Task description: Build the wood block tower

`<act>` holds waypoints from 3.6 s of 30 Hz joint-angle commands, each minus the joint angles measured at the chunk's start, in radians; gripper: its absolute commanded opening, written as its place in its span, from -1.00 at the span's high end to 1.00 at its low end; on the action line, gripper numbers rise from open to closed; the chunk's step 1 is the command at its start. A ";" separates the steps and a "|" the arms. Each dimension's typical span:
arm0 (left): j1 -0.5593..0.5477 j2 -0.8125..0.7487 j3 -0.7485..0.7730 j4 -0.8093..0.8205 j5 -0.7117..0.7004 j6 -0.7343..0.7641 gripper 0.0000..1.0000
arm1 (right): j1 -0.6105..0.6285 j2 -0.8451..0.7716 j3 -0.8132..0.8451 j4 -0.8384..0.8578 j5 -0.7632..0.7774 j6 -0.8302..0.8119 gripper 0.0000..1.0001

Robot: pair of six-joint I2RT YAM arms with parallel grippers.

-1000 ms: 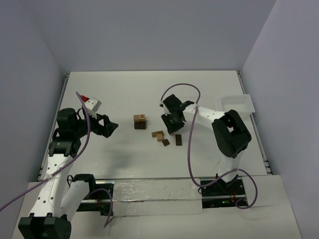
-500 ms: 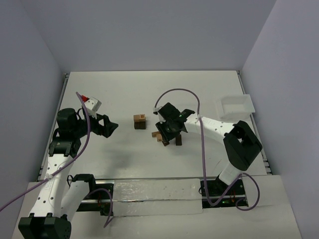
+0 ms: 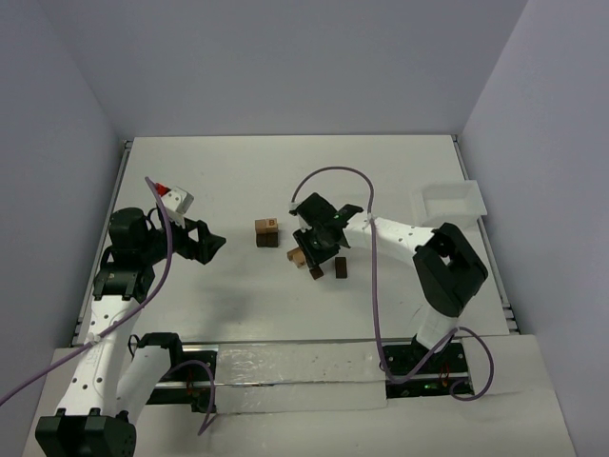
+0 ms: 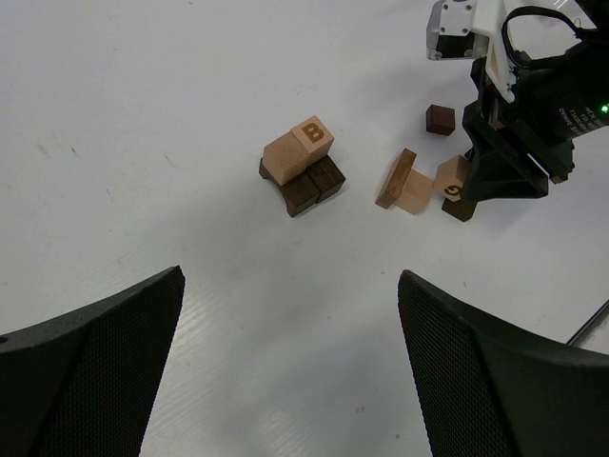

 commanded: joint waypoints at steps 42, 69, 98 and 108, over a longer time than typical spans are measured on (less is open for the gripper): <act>0.006 0.005 -0.008 0.043 0.015 0.008 -0.99 | -0.062 0.168 0.201 0.046 -0.015 -0.153 0.42; 0.006 -0.005 -0.011 0.041 0.025 0.005 -0.99 | -0.079 0.093 0.216 -0.046 -0.149 -0.124 0.00; 0.006 0.002 -0.012 0.047 0.029 0.007 -0.99 | 0.015 0.196 0.231 0.010 0.123 0.022 -0.99; 0.006 0.005 -0.016 0.047 0.033 0.010 -0.99 | 0.026 0.219 0.234 0.026 0.114 -0.009 -0.99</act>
